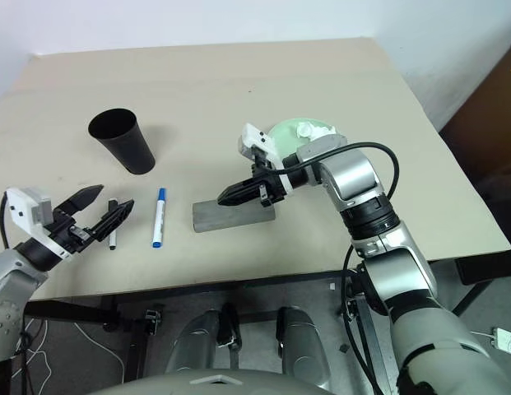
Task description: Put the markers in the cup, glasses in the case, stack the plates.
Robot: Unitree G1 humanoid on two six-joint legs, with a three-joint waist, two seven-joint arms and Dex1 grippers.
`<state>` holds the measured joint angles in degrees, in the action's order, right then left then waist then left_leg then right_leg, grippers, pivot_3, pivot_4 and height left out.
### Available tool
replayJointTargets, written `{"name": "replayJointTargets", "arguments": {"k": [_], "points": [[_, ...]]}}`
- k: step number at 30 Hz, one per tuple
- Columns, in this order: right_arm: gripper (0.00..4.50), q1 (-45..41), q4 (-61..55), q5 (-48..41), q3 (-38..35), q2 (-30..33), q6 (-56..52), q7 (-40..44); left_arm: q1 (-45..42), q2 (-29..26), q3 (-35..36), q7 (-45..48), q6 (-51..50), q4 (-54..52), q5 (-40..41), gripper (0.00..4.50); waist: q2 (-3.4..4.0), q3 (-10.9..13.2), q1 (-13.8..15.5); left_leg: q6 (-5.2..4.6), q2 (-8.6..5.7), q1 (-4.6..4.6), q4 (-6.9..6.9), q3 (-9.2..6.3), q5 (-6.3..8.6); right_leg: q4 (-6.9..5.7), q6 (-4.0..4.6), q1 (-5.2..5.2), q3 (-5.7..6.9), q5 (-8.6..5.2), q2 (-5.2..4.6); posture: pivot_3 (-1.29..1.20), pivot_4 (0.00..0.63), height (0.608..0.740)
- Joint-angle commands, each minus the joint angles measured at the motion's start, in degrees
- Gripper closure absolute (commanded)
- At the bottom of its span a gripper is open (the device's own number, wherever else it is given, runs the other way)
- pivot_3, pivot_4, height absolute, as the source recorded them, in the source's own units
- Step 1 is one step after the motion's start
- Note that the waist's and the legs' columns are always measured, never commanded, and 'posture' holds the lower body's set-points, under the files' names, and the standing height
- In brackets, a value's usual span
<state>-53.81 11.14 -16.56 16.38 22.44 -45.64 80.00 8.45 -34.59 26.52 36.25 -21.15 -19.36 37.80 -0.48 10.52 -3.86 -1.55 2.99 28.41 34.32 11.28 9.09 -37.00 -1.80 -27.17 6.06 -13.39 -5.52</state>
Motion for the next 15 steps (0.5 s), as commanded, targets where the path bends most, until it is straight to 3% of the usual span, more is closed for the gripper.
{"name": "replayJointTargets", "arguments": {"k": [1, 4, 7, 8, 9, 10, 11, 12, 13, 14, 15], "points": [[4.48, -1.72, 1.28, -0.58, -0.48, -0.85, 2.04, -1.58, -0.12, 0.77, 3.78, -6.98, -3.09, -4.41, 0.8, 0.0, -0.06, -0.01, 0.27, 0.01, -0.01, 0.0, -0.24, 0.28, 0.0, 0.0, 0.04, -0.09, 0.0, 0.02, -0.13, 0.0, 0.15, 0.715], [4.48, -1.98, 2.77, -0.23, 0.05, -1.53, 3.31, -2.42, 0.55, 0.67, 4.52, -11.69, -8.35, -7.44, 2.44, 0.0, 0.11, 0.11, -0.12, 0.05, -0.12, 0.07, 0.77, -0.66, -0.01, -0.01, 0.05, -0.28, 0.15, 0.01, -0.26, 0.0, 0.15, 0.715], [4.48, -2.41, 4.35, 0.06, 0.37, -1.95, 4.69, -2.87, -0.25, 0.44, 4.82, -21.12, -17.79, -10.28, 2.78, 0.0, -0.04, 0.0, 0.0, -0.03, -0.01, 0.21, 0.08, -1.14, 0.03, 0.1, 0.12, 0.66, 0.42, 0.41, 0.33, 0.0, 0.15, 0.715], [4.48, -2.56, 4.78, 0.12, 0.49, -2.02, 5.07, -2.96, -0.74, 0.13, 4.53, -23.68, -20.56, -10.97, 2.24, 0.0, -0.25, -0.03, 0.68, -0.03, -0.07, 0.06, -0.5, -0.54, 0.03, -1.56, 0.93, 0.6, 0.42, -0.16, 0.15, 0.0, 0.15, 0.715], [4.48, -2.73, 5.18, 0.13, 0.58, -2.14, 5.35, -3.06, -1.33, -0.13, 4.16, -26.06, -23.56, -11.69, 2.05, 0.0, -0.89, 0.1, 1.25, -0.02, -0.41, -0.43, -1.05, 0.14, 0.0, -3.04, 1.61, 1.14, 0.4, -2.33, 0.11, 0.0, 0.15, 0.715], [4.48, -2.9, 5.55, 0.18, 0.68, -2.28, 5.66, -3.17, -1.86, -0.38, 3.67, -27.5, -25.74, -12.49, 2.15, 0.0, -0.74, 0.21, 1.56, 0.18, -1.22, -1.17, -1.4, 0.39, -0.14, -3.01, 0.94, 1.48, -0.21, -4.1, -0.45, 0.0, 0.15, 0.715], [4.48, -3.05, 5.93, 0.22, 0.77, -2.36, 5.99, -3.25, -2.71, -0.16, 3.42, -28.96, -28.2, -13.51, 3.43, 0.0, -0.35, 0.32, 1.63, 0.86, -1.45, -1.23, -0.25, -0.5, -0.54, -3.09, 0.14, 1.42, -0.05, -4.19, -0.99, 0.0, 0.15, 0.715], [4.48, -3.19, 6.21, 0.2, 0.83, -2.45, 6.2, -3.31, -3.7, 0.25, 3.46, -30.63, -30.82, -14.32, 4.73, 0.0, 0.16, 0.39, 1.67, 1.24, -1.5, -1.01, 0.92, -2.1, -0.74, -3.11, 0.35, 1.76, 0.46, -4.33, -0.85, 0.0, 0.15, 0.715], [4.48, -3.31, 6.44, 0.21, 0.86, -2.51, 6.37, -3.31, -4.73, 0.56, 3.46, -32.4, -33.32, -14.92, 5.38, 0.0, 0.54, 0.64, 1.52, 1.49, -1.51, -0.96, 2.99, -5.43, 0.38, -3.12, 0.45, 1.97, 0.95, -4.36, -0.5, 0.0, 0.15, 0.715], [4.48, -3.41, 6.61, 0.25, 0.89, -2.53, 6.55, -3.29, -5.77, 0.4, 3.19, -34.08, -36.25, -15.35, 5.51, 0.0, 0.73, 0.76, 1.3, 1.07, -1.53, -0.87, 3.3, -6.75, 1.15, -2.94, 0.45, 2.43, 1.9, -4.25, -0.61, 0.0, 0.15, 0.715], [4.48, -3.51, 6.76, 0.25, 0.84, -2.52, 6.77, -3.24, -6.99, 0.31, 3.0, -35.9, -39.87, -15.5, 5.83, 0.0, 0.57, 0.66, 1.29, 0.73, -1.23, -0.99, 3.29, -6.86, 1.47, -2.32, -0.08, 3.01, 2.29, -3.88, -0.36, 0.0, 0.15, 0.715]]}}
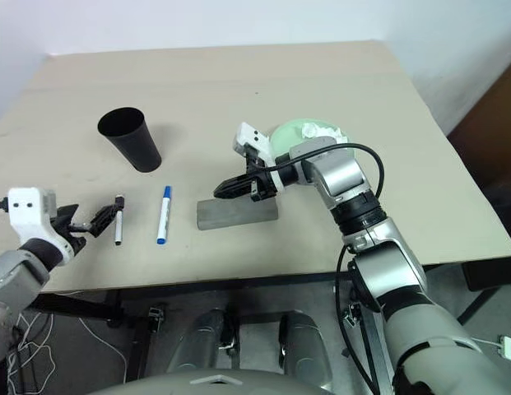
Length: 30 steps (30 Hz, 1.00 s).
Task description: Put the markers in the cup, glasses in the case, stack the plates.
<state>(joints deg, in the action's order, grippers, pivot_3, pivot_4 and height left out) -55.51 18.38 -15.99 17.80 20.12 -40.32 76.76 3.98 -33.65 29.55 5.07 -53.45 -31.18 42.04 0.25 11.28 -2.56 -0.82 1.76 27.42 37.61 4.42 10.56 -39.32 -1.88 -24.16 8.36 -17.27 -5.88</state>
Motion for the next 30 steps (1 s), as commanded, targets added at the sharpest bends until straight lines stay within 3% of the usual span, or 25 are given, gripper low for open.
{"name": "replayJointTargets", "arguments": {"k": [1, 4, 14, 18, 22, 30], "points": [[4.48, -1.91, -0.32, -0.37, -0.69, -0.15, 1.59, 0.07, -3.69, -0.79, -0.49, -6.22, -10.23, -3.68, 1.22, 0.0, -0.13, -0.08, 0.05, 0.0, -0.01, -0.03, -0.53, 0.02, -0.01, 0.92, -0.39, 0.09, -0.07, 0.71, 0.21, 0.0, 0.15, 0.715], [4.48, -2.06, 0.25, -0.15, -0.77, -0.08, 2.1, -0.26, -6.39, -0.3, -1.73, -7.65, -12.94, -3.51, 0.43, 0.0, -0.17, -0.09, 0.25, -0.03, -0.11, -0.03, -0.61, 0.31, -0.03, 1.25, -0.96, 0.01, -0.34, 1.29, 0.36, 0.0, 0.15, 0.715], [4.48, -1.02, 0.21, 1.12, -0.2, 0.54, 2.97, -1.82, -17.39, 4.39, -1.08, -15.13, -34.63, -0.76, -4.05, 0.0, -0.23, -0.08, 2.08, -0.17, 0.05, -0.05, -0.58, 0.68, -0.24, 0.95, -0.96, 0.06, -0.47, 1.33, 0.48, 0.0, 0.15, 0.715], [4.48, -0.81, -0.07, 1.08, -0.59, 0.34, 2.67, -2.5, -20.42, 7.18, 0.19, -14.62, -38.92, -0.06, -4.97, 0.0, -0.25, -0.08, 1.97, -0.18, 0.04, -0.05, -0.52, 0.75, -0.24, 0.97, -1.01, 0.07, -0.49, 1.45, 0.43, 0.0, 0.15, 0.715], [4.5, -0.6, 0.29, 1.63, -0.41, 0.43, 3.28, -3.33, -20.81, 5.63, -1.74, -14.03, -39.05, 0.75, -7.03, 0.89, -0.25, -0.09, 1.93, -0.13, 0.05, -0.05, -0.55, 0.76, -0.27, 0.96, -0.99, 0.04, -0.53, 1.47, 0.43, 0.0, 0.15, 0.715], [4.5, -0.45, 1.1, 2.28, -0.51, 0.46, 3.83, -4.19, -20.85, 4.72, -3.95, -12.55, -39.05, 1.97, -7.12, 3.59, -0.25, -0.09, 1.89, -0.1, 0.06, -0.05, -0.59, 0.77, -0.28, 0.97, -0.96, -0.01, -0.57, 1.49, 0.42, 0.0, 0.15, 0.715]]}}
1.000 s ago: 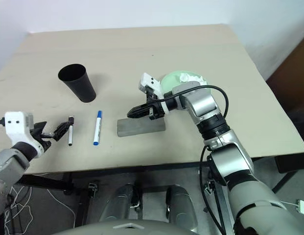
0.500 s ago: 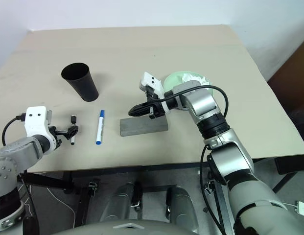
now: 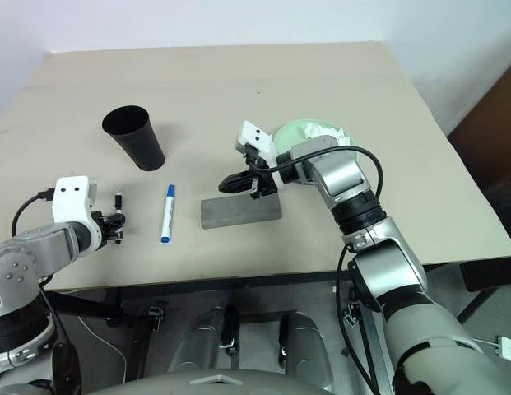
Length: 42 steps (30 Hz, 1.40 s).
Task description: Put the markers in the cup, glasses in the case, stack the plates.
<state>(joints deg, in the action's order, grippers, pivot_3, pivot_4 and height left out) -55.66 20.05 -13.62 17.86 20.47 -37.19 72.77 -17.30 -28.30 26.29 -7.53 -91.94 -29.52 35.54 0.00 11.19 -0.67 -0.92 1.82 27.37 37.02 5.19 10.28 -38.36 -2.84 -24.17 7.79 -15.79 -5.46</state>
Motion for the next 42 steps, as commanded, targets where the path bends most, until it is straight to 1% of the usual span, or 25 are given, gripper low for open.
{"name": "replayJointTargets", "arguments": {"k": [1, 3, 8, 10, 12, 15, 17, 20, 23, 26, 27, 30, 33, 36, 39, 42], "points": [[4.5, -0.3, -0.41, -0.03, -0.58, 0.09, 0.81, -0.32, 0.49, -0.38, -0.67, -0.34, -0.56, 0.47, -0.94, 3.98, 0.0, 0.0, 0.0, 0.0, 0.0, 0.0, -0.01, 0.0, 0.0, 0.0, 0.0, -0.01, -0.01, 0.0, -0.01, 0.0, 0.15, 0.715], [4.5, -0.28, -0.17, 0.02, -0.6, 0.05, 0.91, -0.52, 0.51, -0.14, -0.53, -0.63, -0.56, 0.78, -1.17, 4.49, 0.0, 0.0, 0.02, 0.0, 0.0, 0.0, -0.02, 0.01, 0.0, 0.0, 0.0, -0.04, -0.02, 0.0, -0.01, 0.0, 0.15, 0.715], [4.5, -0.1, 0.42, 0.19, -0.68, -0.12, 1.28, -1.18, -0.63, -1.47, -0.86, -0.89, -0.56, 1.51, -3.05, 4.49, 0.01, 0.0, 0.01, 0.01, 0.01, 0.0, -0.04, 0.01, 0.0, 0.0, 0.03, -0.07, -0.03, 0.01, -0.02, 0.0, 0.15, 0.715], [4.5, -0.09, 0.57, 0.18, -0.82, -0.21, 1.45, -1.31, -1.94, -1.69, -0.58, -1.32, -0.4, 1.78, -5.39, 4.49, 0.0, 0.0, 0.0, 0.02, 0.01, 0.0, -0.05, 0.01, 0.0, 0.0, 0.06, -0.09, -0.03, 0.03, -0.02, 0.0, 0.15, 0.715], [4.5, -0.06, 0.67, 0.11, -1.01, -0.28, 1.69, -1.39, -2.64, -2.42, -0.35, -1.5, 2.5, 2.64, -7.78, 4.49, 0.0, 0.0, 0.0, 0.02, 0.03, 0.0, -0.06, 0.01, -0.01, 0.0, 0.1, -0.15, -0.03, 0.06, -0.01, 0.0, 0.15, 0.715], [4.5, 0.43, -0.9, -1.84, -2.35, -0.32, 1.4, -0.36, -2.8, -4.87, -0.76, -0.96, 9.28, 4.04, -11.68, 4.49, -0.02, 0.02, -0.04, 0.03, 0.04, 0.05, -0.09, 0.04, -0.01, 0.01, 0.12, -0.18, -0.04, 0.07, -0.01, 0.0, 0.15, 0.715], [4.5, 0.95, -2.65, -3.89, -3.8, -0.31, 0.88, 0.46, -1.86, -7.79, -1.88, 0.28, 15.48, 5.14, -14.63, 4.49, -0.04, 0.03, -0.02, 0.04, 0.04, 0.08, -0.14, 0.09, -0.02, 0.05, 0.12, -0.22, -0.08, 0.07, -0.01, 0.0, 0.15, 0.715], [4.5, 1.31, -3.84, -5.27, -5.08, -0.29, 1.24, 0.23, -2.44, -7.41, 1.62, 2.81, 25.14, 7.64, -15.64, 4.49, -0.04, 0.03, 0.09, 0.04, 0.02, 0.11, -0.29, 0.17, -0.02, 0.23, 0.12, -0.27, -0.11, 0.08, -0.04, 0.0, 0.15, 0.715], [4.5, 1.88, -4.55, -6.92, -8.71, -1.94, 4.44, -2.86, -1.73, -9.6, 2.22, 5.68, 36.26, 9.85, -18.34, 4.49, -0.1, 0.02, 0.05, 0.04, 0.01, 0.11, -0.46, 0.28, -0.02, 0.32, 0.12, -0.32, -0.19, 0.08, -0.08, 0.0, 0.15, 0.715], [4.5, 2.14, -4.81, -7.71, -10.75, -3.1, 6.15, -5.2, -3.13, -9.23, 3.34, 7.39, 45.98, 12.22, -19.4, 4.49, -0.12, 0.01, 0.05, 0.1, 0.01, 0.05, -0.71, 0.51, -0.06, 0.34, 0.12, -0.42, -0.35, 0.08, -0.1, 0.0, 0.15, 0.715], [4.5, 2.47, -4.83, -7.61, -11.76, -3.89, 8.17, -6.91, -4.13, -9.12, 3.68, 8.77, 49.8, 13.15, -19.07, 4.49, -0.12, 0.01, 0.06, 0.13, 0.02, 0.04, -0.78, 0.59, -0.08, 0.35, 0.11, -0.46, -0.39, 0.09, -0.1, 0.0, 0.15, 0.715], [4.5, 2.64, -4.15, -6.63, -11.85, -4.58, 8.93, -9.65, -6.93, -8.97, 4.4, 13.14, 57.7, 16.66, -17.32, 4.49, -0.13, 0.01, 0.04, 0.14, 0.03, 0.02, -0.82, 0.69, -0.1, 0.34, 0.11, -0.48, -0.42, 0.09, -0.08, 0.0, 0.15, 0.715], [4.5, 2.82, -3.94, -7.44, -12.35, -4.88, 8.33, -10.96, -9.23, -8.8, 4.12, 17.29, 63.31, 19.77, -15.85, 4.49, -0.14, 0.01, -0.03, 0.08, 0.03, 0.01, -0.81, 0.79, -0.13, 0.33, 0.08, -0.48, -0.49, 0.11, -0.08, 0.0, 0.15, 0.715], [4.5, 3.81, -4.54, -5.93, -11.55, -4.45, 10.34, -12.47, -10.75, -9.67, 1.35, 22.3, 65.76, 23.08, -15.34, 4.49, -0.14, 0.01, -0.05, -0.08, 0.03, -0.01, -0.81, 0.84, -0.23, 0.31, 0.04, -0.47, -0.5, 0.13, -0.06, 0.0, 0.15, 0.715], [4.5, 5.03, -5.33, -4.77, -10.61, -4.25, 11.98, -13.26, -13.35, -8.58, 1.06, 24.74, 67.07, 25.65, -13.28, 4.49, -0.15, 0.01, 0.0, -0.19, 0.02, -0.02, -0.81, 0.86, -0.29, 0.29, -0.02, -0.47, -0.49, 0.16, -0.04, 0.0, 0.15, 0.715], [4.5, 5.6, -6.44, -6.06, -12.1, -4.9, 11.42, -14.97, -16.43, -7.55, -0.46, 27.32, 70.31, 28.25, -12.48, 4.49, -0.17, 0.02, 0.0, -0.34, 0.02, -0.01, -0.8, 0.86, -0.39, 0.29, -0.1, -0.46, -0.49, 0.23, -0.05, 0.0, 0.15, 0.715]]}}
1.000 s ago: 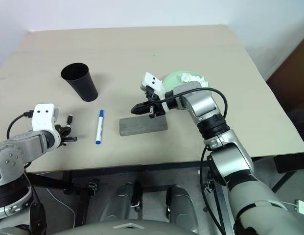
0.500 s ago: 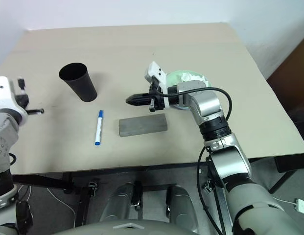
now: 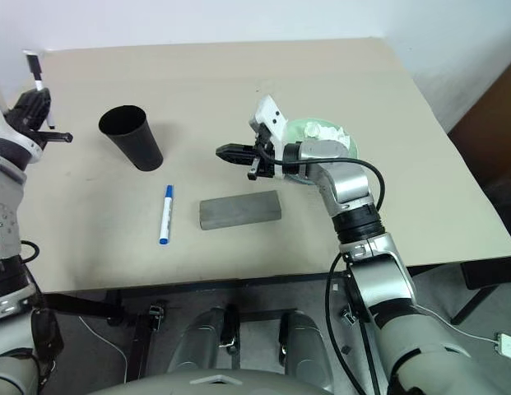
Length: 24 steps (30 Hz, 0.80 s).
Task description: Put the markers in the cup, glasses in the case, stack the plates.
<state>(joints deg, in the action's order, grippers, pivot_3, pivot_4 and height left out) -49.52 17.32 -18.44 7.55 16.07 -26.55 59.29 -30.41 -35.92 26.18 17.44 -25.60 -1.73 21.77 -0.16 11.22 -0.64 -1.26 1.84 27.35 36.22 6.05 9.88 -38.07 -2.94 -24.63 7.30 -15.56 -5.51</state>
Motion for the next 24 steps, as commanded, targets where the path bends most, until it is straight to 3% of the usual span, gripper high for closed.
{"name": "replayJointTargets", "arguments": {"k": [1, 4, 14, 24], "points": [[4.5, -0.44, -3.95, -1.45, -2.14, -0.62, 0.63, -2.13, -4.14, 0.32, -1.05, 3.12, 4.87, 1.27, 1.2, 4.49, 0.0, 0.0, -0.05, -0.06, -0.01, 0.0, 0.0, 0.01, -0.04, 0.0, -0.02, 0.0, -0.01, 0.03, -0.01, 0.0, 0.15, 0.715], [4.5, -0.09, -4.59, -1.47, -2.32, -0.33, 0.38, -3.19, -6.64, 1.2, -3.54, 4.94, 8.03, 4.89, -0.1, 4.49, 0.0, 0.0, -0.01, -0.08, -0.01, 0.0, 0.02, 0.03, -0.08, 0.01, -0.04, 0.01, -0.01, 0.13, -0.01, 0.0, 0.15, 0.715], [1.19, 0.41, -5.22, -0.74, -2.47, 0.96, -0.09, -5.58, -12.05, 4.06, -7.38, 7.56, 14.15, 14.45, -1.05, 4.5, -0.01, 0.0, -0.09, -0.25, -0.02, -0.04, 0.03, 0.07, -0.21, 0.01, -0.06, 0.04, -0.01, 0.22, 0.01, 0.0, 0.15, 0.715], [1.19, 1.52, -6.8, -0.29, -2.23, 2.06, 0.42, -7.27, -13.23, 6.16, -9.62, 9.81, 19.23, 20.38, -2.71, 4.5, -0.01, 0.0, -0.01, -0.32, -0.02, -0.04, 0.04, 0.09, -0.25, 0.0, -0.07, 0.04, -0.01, 0.22, 0.0, 0.0, 0.15, 0.715]]}}
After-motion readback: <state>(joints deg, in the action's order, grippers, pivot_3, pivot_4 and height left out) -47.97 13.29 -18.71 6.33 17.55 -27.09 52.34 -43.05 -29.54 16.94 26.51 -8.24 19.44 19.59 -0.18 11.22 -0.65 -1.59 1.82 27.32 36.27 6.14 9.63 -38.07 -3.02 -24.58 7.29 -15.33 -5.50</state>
